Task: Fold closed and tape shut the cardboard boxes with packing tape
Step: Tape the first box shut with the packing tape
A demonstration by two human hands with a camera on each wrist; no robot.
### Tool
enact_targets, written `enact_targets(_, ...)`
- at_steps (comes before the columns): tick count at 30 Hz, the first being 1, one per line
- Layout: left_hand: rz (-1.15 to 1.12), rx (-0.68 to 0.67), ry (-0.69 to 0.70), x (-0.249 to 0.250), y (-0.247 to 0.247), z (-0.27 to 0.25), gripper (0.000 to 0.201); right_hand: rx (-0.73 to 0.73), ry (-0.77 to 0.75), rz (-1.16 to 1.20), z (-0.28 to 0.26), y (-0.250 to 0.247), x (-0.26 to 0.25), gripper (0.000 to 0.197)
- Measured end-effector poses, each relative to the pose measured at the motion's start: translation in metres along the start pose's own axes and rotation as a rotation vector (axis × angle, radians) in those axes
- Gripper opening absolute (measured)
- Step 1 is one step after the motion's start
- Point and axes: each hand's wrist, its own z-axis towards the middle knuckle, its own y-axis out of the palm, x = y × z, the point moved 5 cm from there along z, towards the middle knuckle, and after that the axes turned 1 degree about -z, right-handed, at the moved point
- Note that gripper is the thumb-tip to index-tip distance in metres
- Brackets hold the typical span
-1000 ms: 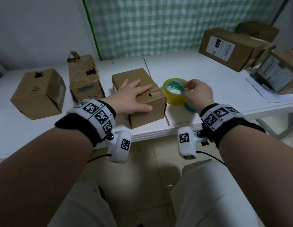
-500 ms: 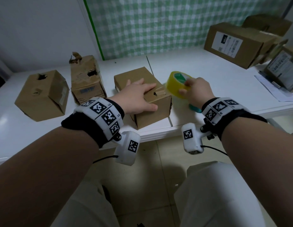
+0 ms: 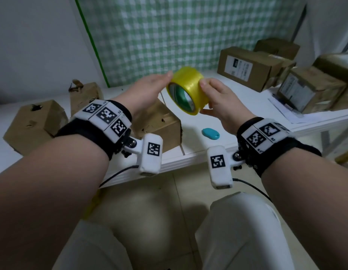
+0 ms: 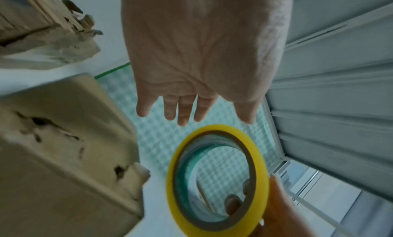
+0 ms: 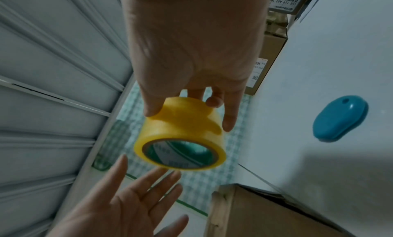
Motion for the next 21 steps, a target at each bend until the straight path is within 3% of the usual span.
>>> enact_targets(3, -0.204, -0.008, -0.036, 0.007, 0.005, -0.006, 0.059, -0.040, 0.002, 0.044, -0.012, 0.003, -0.009, 0.016)
enact_targets(8, -0.289, 0.029, 0.018, 0.013, 0.009, -0.017, 0.030, -0.034, -0.038, 0.019, -0.021, 0.009, -0.018, 0.017)
enact_targets(12, -0.158, 0.082, 0.094, 0.020, 0.004, -0.024, 0.032, 0.011, -0.062, -0.033, -0.023, 0.016, -0.023, 0.027)
enact_targets(16, 0.041, 0.072, 0.165, 0.024, 0.003, -0.028, 0.053, 0.044, -0.081, -0.058, -0.021, 0.023, -0.027, 0.028)
enact_targets(21, 0.240, 0.137, 0.250, 0.026, -0.004, -0.036, 0.044, 0.062, -0.046, -0.092, -0.020, 0.030, -0.024, 0.032)
